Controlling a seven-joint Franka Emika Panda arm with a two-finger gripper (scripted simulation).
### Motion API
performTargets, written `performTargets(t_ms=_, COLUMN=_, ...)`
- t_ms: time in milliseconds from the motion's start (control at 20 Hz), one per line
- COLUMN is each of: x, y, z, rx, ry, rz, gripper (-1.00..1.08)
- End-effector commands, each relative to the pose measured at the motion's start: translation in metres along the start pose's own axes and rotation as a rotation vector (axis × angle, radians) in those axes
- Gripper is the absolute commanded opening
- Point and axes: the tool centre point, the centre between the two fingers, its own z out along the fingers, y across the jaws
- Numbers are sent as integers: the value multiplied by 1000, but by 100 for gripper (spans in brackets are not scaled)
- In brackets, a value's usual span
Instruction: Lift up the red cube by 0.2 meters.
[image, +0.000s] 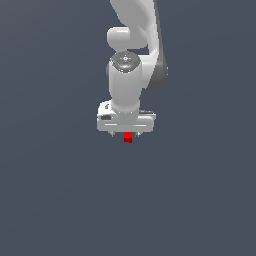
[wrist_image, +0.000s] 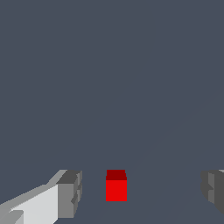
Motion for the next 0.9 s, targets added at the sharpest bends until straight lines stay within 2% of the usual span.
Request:
performTargets(t_ms=0, x=0, y=0, z=0, rx=0, ry=0, rz=0, gripper=100)
performTargets(t_ms=450, x=-12, y=-1, z=18, rx=1, ry=-1, rz=1, gripper=100)
performTargets(t_ms=850, x=-44, y=-4, z=67, rx=7, ry=-7, rz=4, gripper=100)
